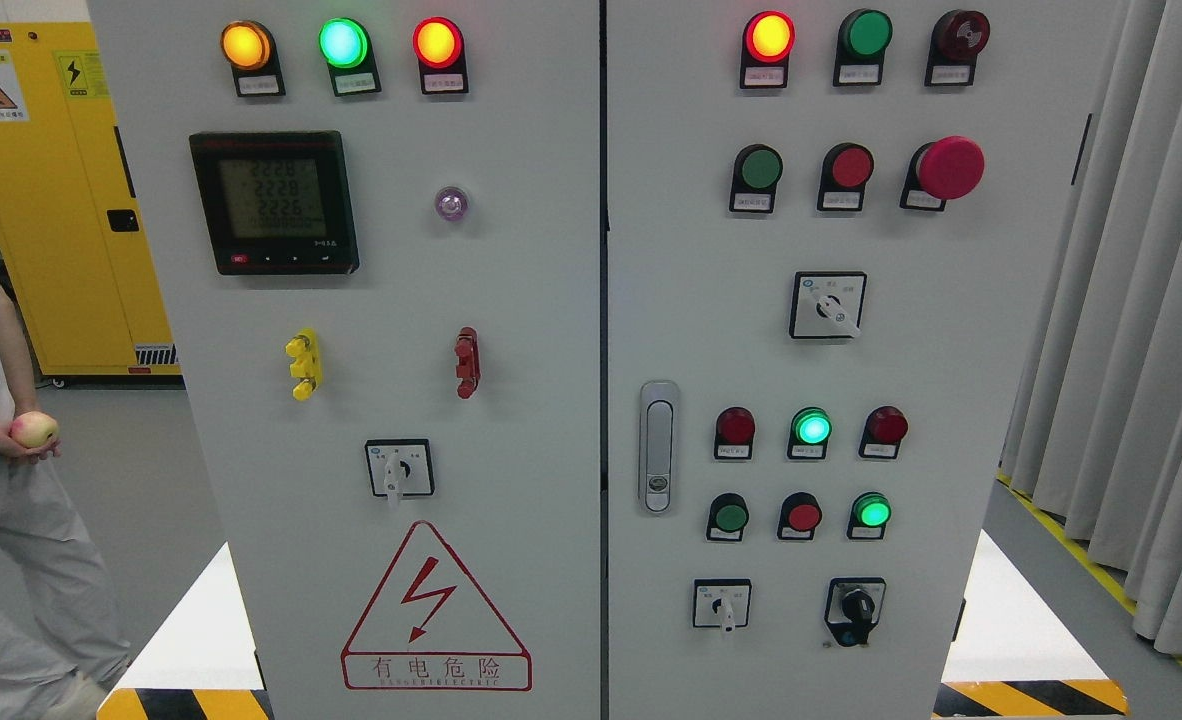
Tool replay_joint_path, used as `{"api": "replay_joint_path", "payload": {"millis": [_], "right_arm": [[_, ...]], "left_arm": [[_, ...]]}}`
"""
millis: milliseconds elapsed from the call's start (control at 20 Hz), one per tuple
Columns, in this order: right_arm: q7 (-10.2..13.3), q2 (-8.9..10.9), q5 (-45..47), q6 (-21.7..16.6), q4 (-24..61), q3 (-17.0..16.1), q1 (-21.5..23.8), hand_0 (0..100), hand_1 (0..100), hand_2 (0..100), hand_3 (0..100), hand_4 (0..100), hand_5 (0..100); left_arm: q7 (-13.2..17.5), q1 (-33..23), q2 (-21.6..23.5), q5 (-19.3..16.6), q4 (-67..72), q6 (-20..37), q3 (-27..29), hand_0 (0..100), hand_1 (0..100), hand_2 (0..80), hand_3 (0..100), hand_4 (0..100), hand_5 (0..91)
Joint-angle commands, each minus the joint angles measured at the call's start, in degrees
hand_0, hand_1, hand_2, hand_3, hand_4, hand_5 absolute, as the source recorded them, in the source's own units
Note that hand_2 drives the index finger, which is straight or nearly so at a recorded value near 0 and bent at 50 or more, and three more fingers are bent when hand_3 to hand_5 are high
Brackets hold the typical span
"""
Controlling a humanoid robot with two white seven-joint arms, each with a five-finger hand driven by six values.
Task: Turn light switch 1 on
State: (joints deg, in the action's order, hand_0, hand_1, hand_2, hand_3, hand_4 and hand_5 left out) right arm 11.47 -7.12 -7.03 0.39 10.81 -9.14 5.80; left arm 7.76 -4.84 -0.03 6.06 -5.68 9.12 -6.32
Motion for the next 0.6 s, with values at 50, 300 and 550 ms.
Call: {"api": "replay_joint_path", "payload": {"millis": [50,300,550], "right_arm": [[-0.05,0.00,0.00,0.05,0.00,0.00,0.00,0,50,4,0,0,0],[-0.05,0.00,0.00,0.05,0.00,0.00,0.00,0,50,4,0,0,0],[-0.05,0.00,0.00,0.05,0.00,0.00,0.00,0,50,4,0,0,0]], "left_arm": [[0.15,0.00,-1.90,0.10,0.14,0.02,0.70,26,9,0.0,0,0,0.0],[0.23,0.00,-1.64,0.18,-1.09,0.28,0.96,26,9,0.0,0,0,0.0],[-3.71,-1.57,-1.20,0.10,-10.12,3.98,0.87,27,10,0.0,0,0,0.0]]}}
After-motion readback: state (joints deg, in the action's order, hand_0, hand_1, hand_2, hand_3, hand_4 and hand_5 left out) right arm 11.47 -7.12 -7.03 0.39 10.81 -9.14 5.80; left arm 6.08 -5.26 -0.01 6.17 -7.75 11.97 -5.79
